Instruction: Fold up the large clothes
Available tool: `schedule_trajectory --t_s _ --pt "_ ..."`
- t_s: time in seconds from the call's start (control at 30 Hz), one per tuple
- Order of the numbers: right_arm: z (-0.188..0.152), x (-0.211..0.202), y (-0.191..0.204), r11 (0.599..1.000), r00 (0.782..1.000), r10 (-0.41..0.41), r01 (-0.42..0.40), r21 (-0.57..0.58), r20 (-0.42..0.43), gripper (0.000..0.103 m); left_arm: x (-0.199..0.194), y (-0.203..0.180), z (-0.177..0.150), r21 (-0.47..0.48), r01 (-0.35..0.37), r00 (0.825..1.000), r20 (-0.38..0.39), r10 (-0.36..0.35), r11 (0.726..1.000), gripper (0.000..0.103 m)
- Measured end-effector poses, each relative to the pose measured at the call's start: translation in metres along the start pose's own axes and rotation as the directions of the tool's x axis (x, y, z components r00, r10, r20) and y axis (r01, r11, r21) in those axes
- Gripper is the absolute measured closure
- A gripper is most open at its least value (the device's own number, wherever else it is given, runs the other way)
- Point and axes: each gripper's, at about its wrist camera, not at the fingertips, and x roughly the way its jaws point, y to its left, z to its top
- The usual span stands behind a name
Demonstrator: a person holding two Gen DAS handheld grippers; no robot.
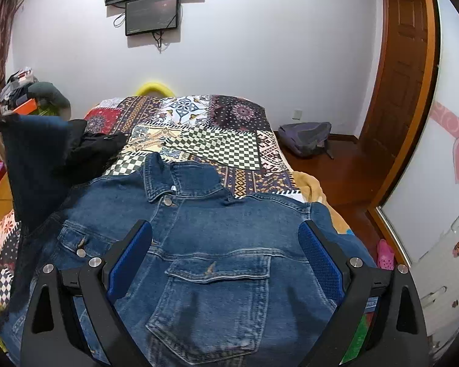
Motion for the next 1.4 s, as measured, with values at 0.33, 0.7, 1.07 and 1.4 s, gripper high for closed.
schedule_trajectory --t_s 0.33,0.7,1.07,1.4 --pt "-0.005 0.002 -0.018 1.0 1.0 0.001 -0.001 0.024 -0.018 0.008 0.078 -0.106 -0.079 0.179 0.167 0.942 -0.321 -0.103 0.969 0.099" --pt "-0.006 -0.001 -0.007 1.0 1.0 0.01 -0.011 -0.022 -0.025 0.008 0.092 -0.108 -0.146 0.16 0.257 0.818 -0.562 -0.126 0.953 0.07" --pt "0.011 -0.007 0.048 0.977 0.993 0.116 -0.118 -0.176 -0.022 0.008 0.018 -0.041 -0.107 0.122 0.161 0.915 -0.39 -0.102 0.979 0.041" --pt "0.02 0.021 0.138 0.887 0.949 0.282 -0.314 -0.338 -0.142 0.008 -0.032 0.05 -0.09 0.087 -0.028 0.967 -0.248 0.049 0.996 0.033"
